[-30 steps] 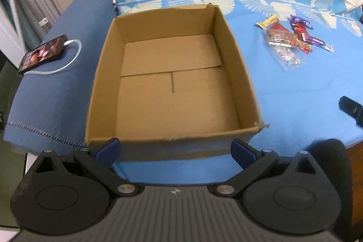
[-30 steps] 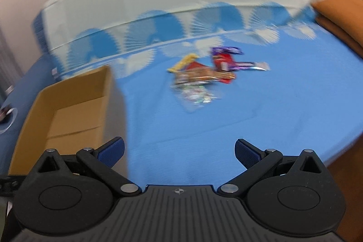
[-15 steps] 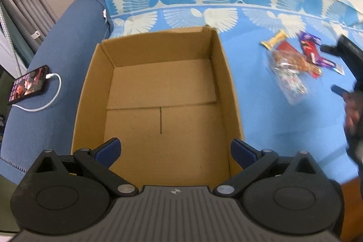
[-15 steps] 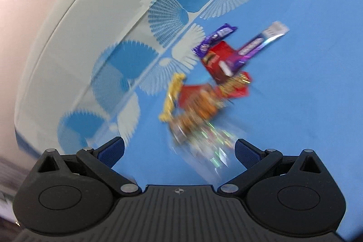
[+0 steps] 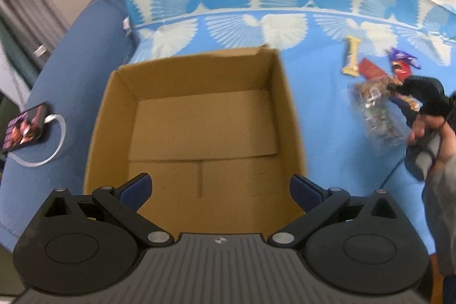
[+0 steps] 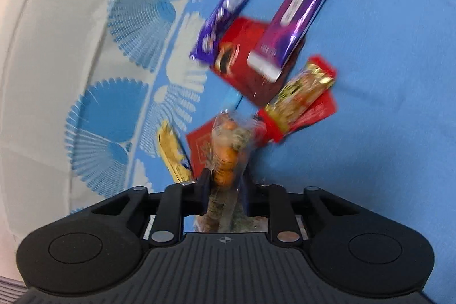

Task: Organize snacks
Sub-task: 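Reach the right tool to the snack pile and grasp the bag of nuts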

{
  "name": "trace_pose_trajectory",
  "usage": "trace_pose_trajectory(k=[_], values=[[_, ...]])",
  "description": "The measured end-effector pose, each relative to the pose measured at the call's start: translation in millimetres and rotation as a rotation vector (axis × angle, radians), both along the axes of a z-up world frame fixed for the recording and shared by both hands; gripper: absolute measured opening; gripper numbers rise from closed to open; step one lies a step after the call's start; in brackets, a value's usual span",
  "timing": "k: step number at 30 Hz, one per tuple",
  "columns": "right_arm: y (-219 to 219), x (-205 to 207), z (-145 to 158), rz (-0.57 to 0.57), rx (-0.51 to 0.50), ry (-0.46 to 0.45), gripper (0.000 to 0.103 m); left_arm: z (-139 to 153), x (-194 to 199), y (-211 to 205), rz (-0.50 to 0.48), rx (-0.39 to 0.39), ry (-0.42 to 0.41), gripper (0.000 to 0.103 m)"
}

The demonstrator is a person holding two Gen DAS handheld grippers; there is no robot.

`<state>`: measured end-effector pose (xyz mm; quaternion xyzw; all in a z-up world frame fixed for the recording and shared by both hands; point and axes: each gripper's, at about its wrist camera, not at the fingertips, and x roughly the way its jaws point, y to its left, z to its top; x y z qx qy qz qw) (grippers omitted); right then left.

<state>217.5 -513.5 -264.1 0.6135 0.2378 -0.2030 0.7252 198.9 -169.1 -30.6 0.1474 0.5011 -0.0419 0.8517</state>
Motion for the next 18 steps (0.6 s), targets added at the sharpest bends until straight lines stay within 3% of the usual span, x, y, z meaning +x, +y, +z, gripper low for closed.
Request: trace_pose_trajectory(k=[5, 10, 13, 15, 17, 18], values=[[-25.2, -68.3, 34.2, 0.079, -0.107, 0.004, 0.02, -1.2, 3.8, -49.1, -0.103, -0.058, 0.013, 0.103], [-70.4, -127.0, 46.9, 0.174, -0.28, 0.225, 0.022, -32.3, 23.3, -119.2, -0.204, -0.151, 0.075, 0.103], [-93.9, -144.4, 32.3, 0.13, -0.286, 0.361, 0.038, -69.9, 51.1, -164.7, -0.202, -0.191, 0.154, 0.103], [-99.8, -151.7, 24.3, 0.105, -0.253, 0.355, 0.07, -98.2, 73.4, -189.4, -0.183, -0.205, 0.214, 0.103], [-97.4, -152.9, 20.5, 0.115, -0.228, 0.317, 0.085, -122.8, 92.5, -212.7, -0.158, -0.219, 0.266, 0.103], [-94.8, -151.6, 18.9, 0.128, -0.227, 0.316, 0.087, -134.8, 101.8, -222.8, -0.14, -0.207, 0.283, 0.103]])
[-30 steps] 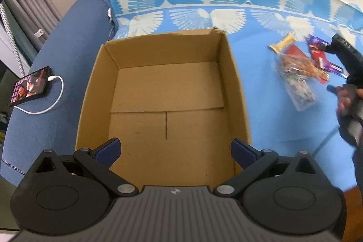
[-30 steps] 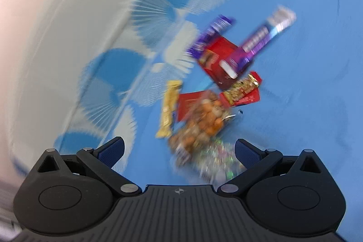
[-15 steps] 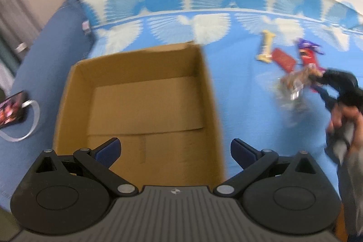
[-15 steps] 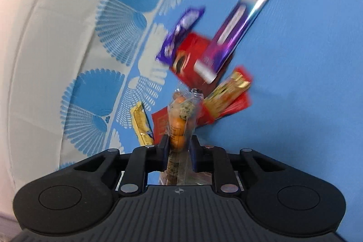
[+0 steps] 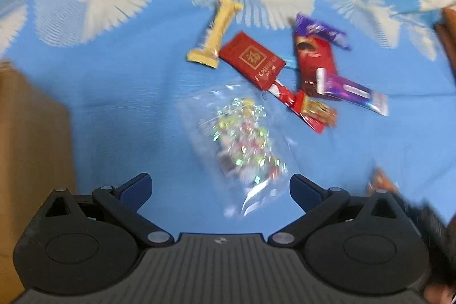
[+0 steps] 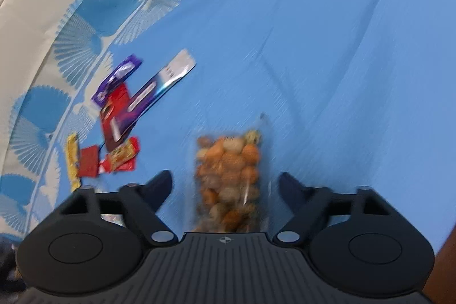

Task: Organize snacks
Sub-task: 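Reach the right tool to the snack pile and grasp the bag of nuts, then grasp the clear candy bag with the left tool while the right tool holds the nuts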

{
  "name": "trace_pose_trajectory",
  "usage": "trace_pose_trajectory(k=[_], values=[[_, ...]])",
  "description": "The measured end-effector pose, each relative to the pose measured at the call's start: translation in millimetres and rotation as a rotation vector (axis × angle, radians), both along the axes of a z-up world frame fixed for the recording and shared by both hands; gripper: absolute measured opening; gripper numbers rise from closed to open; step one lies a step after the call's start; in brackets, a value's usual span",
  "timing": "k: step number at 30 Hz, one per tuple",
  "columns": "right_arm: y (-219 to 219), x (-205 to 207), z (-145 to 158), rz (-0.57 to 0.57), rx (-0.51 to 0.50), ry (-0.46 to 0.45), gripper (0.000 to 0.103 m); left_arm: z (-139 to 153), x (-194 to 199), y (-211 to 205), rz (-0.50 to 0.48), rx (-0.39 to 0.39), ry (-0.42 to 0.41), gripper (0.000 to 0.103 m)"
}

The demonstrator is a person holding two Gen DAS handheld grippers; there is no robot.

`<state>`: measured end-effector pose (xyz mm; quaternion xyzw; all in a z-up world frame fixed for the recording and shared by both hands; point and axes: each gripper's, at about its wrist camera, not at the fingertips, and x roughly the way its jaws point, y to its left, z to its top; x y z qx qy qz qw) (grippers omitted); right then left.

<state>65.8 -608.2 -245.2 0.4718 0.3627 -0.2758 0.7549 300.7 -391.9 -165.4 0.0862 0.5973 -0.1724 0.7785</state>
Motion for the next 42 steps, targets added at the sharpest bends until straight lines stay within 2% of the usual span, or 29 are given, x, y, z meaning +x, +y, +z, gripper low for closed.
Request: trace_pose_trajectory(k=[6, 9, 12, 14, 18, 22, 23, 25, 26, 27, 28, 30, 33, 36, 42], values=[[9.6, 5.0, -4.4, -0.014, -0.062, 0.019, 0.089, -50.9, 35.3, -34.0, 0.056, 0.067, 0.086, 0.103], [12.9, 5.7, 0.3, -0.03, -0.112, 0.06, 0.09, -73.4, 46.3, -44.6, 0.064, 0.097, 0.131, 0.103], [16.3, 6.4, -0.8, -0.037, -0.161, 0.09, 0.096, -74.9, 46.5, -51.0, 0.092, 0.108, 0.091, 0.103], [20.9, 10.1, -8.3, 0.011, -0.193, 0.084, 0.103, -75.0, 45.2, -57.1, 0.1, 0.129, 0.082, 0.103], [35.2, 22.5, -11.4, 0.075, -0.309, 0.146, 0.103, -75.7, 48.5, -70.6, 0.121, 0.151, 0.109, 0.103], [35.4, 22.9, -11.5, 0.065, -0.317, 0.147, 0.103, -69.2, 44.0, -74.5, 0.099, 0.141, 0.092, 0.103], [36.9, 24.1, -12.0, 0.074, -0.327, 0.153, 0.103, -67.7, 41.2, -73.9, 0.084, 0.14, 0.078, 0.101], [43.6, 28.3, -12.4, 0.126, -0.368, 0.182, 0.103, -63.4, 31.8, -70.9, 0.09, 0.124, 0.029, 0.08], [46.8, 29.3, -11.7, 0.139, -0.388, 0.184, 0.095, -55.5, 25.4, -66.7, 0.095, 0.116, 0.006, 0.057], [49.3, 26.5, -8.4, 0.144, -0.42, 0.158, 0.069, -47.4, 22.8, -65.4, 0.09, 0.099, -0.003, 0.038], [49.3, 23.7, -5.4, 0.157, -0.416, 0.112, 0.056, -39.3, 20.7, -63.6, 0.077, 0.072, -0.003, 0.028], [48.7, 21.4, -2.1, 0.157, -0.387, 0.086, 0.042, -27.1, 15.2, -60.0, 0.063, 0.044, -0.006, 0.018], [50.8, 16.5, 6.0, 0.14, -0.394, 0.045, 0.032, -9.2, 1.0, -53.5, 0.021, 0.034, -0.038, 0.017], [58.4, 6.9, 21.5, 0.135, -0.395, 0.005, 0.031, 12.4, -18.1, -36.6, -0.033, 0.0, -0.098, 0.016], [81.4, -17.1, 60.4, 0.136, -0.42, -0.057, 0.031, 62.9, -55.6, 5.0, -0.079, -0.068, -0.155, 0.016]])
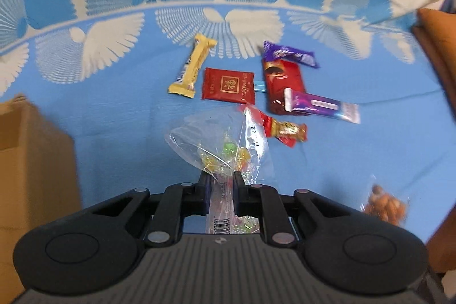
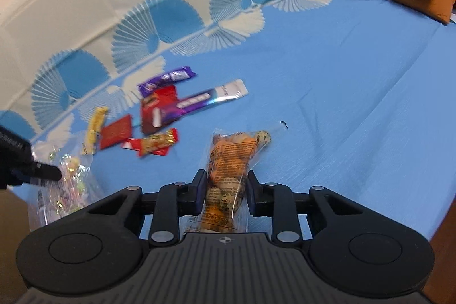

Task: Organize snacks
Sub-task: 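Grasp the clear candy bag with the left tool while the right tool holds the nuts, then carry both bags over the box and open both tools to drop them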

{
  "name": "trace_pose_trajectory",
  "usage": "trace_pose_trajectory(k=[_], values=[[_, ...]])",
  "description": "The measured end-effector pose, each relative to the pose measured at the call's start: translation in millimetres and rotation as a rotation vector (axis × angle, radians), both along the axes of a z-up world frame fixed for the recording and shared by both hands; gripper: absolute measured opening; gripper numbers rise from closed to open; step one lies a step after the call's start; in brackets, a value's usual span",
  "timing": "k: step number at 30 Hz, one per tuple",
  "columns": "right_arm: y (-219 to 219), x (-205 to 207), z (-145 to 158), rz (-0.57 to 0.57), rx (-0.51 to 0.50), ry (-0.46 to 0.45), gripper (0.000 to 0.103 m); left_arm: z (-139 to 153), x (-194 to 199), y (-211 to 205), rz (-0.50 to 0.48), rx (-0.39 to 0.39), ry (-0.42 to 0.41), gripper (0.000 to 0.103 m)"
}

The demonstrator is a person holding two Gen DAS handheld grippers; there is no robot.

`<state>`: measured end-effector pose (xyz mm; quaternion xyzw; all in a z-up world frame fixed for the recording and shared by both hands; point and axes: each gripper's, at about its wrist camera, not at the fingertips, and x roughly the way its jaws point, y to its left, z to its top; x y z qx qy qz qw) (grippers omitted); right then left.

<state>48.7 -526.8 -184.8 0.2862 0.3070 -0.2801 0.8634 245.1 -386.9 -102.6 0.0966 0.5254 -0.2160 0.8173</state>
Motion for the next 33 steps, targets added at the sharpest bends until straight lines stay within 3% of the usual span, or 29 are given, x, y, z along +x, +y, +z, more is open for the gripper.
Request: trace_pose_trajectory(k=[9, 13, 17, 25, 33], values=[[60.6, -37.9, 67.4, 0.103, -0.015, -0.088, 0.031, 82.3, -78.9, 103.7, 0.004, -0.033, -0.106, 0.016], [106.2, -52.2, 92.6, 0.207, -0.021, -0.109, 0.031, 108.0, -112.0, 158.8, 0.049, -0.031, -0.145, 0.016], [150.6, -63.9, 113.8, 0.305, 0.006, -0.129, 0.031, 123.0, -139.0, 214.2, 0.115, -0.041, -0.11, 0.016], [246.6, -82.4, 145.8, 0.53, -0.03, -0.132, 0.031, 145.9, -195.4, 311.8, 0.23, -0.097, -0.163, 0.016], [312.6, -97.0, 158.6, 0.658, -0.073, -0.094, 0.03, 147.4, -221.1, 367.1, 0.286, -0.132, -0.18, 0.016]])
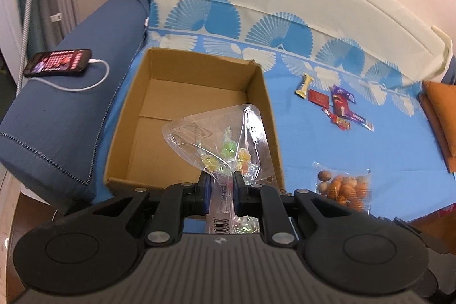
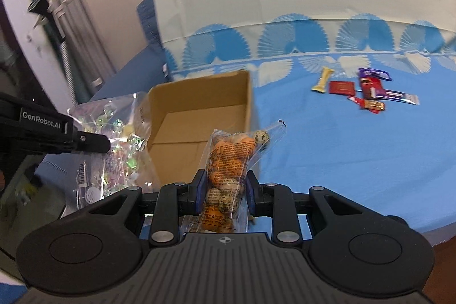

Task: Organize snacks
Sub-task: 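Carry both bags over the box and open both tools to drop them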

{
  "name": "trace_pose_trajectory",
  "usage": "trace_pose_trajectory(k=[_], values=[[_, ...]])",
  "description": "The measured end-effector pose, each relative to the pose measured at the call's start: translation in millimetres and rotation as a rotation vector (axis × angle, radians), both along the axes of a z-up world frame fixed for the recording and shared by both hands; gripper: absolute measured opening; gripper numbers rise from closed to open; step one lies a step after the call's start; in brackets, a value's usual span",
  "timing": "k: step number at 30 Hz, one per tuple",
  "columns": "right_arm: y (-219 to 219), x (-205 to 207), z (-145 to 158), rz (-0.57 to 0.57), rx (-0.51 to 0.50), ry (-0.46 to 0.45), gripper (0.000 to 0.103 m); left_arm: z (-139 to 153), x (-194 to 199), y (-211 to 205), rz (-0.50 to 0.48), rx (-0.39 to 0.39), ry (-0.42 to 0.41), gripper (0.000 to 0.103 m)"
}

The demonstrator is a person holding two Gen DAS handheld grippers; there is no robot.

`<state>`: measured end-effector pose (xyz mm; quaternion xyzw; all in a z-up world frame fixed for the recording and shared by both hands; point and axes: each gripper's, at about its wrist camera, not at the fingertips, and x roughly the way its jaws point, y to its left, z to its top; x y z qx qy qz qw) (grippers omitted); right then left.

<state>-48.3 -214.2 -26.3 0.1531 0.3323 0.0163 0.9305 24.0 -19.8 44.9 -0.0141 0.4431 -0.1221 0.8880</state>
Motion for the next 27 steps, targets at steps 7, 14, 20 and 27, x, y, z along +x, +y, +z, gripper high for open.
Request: trace_pose_trajectory(k=[7, 14, 20, 27], values=[[23.0, -4.4, 9.4, 0.014, -0.063, -0.003, 0.03, 1.3, -3.8, 24.6, 0.013, -0.062, -0.011, 0.016], [30.9, 4.7, 10.8, 0.038, -0.11, 0.014, 0.03, 0.0, -5.5, 38.0, 0.02, -0.09, -0.022, 0.016], [35.5, 9.3, 9.3, 0.059, -0.128, 0.03, 0.03, -0.8, -0.4, 45.0, 0.037, -0.105, -0.015, 0.016], [32.9, 14.7, 7.6, 0.065, -0.132, 0.034, 0.03, -1.4, 4.5, 45.5, 0.049, -0.098, -0.014, 0.016]])
